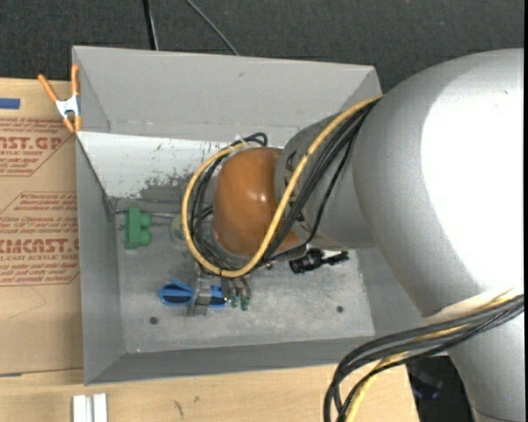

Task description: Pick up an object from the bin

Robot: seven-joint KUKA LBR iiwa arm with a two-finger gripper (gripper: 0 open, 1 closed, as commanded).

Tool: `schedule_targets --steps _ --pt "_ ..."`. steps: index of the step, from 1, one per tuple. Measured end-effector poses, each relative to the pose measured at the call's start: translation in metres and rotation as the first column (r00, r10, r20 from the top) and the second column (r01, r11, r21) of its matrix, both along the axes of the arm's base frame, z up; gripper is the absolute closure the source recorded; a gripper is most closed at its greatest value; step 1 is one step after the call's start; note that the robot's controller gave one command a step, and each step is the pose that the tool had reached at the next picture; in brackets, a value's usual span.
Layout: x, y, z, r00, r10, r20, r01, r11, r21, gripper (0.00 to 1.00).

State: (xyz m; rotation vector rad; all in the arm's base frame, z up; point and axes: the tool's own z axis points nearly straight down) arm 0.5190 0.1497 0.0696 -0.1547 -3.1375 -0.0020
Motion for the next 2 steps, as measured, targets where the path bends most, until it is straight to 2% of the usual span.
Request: schedule_targets --steps 1,2 --pt "-0.017 0.019 0.107 0.999 0.05 0.007 -0.05 0.999 0.002 1.0" --pt "-0.008 0.009 0.196 0.999 0.033 0.01 -0.033 0.999 0.002 1.0"
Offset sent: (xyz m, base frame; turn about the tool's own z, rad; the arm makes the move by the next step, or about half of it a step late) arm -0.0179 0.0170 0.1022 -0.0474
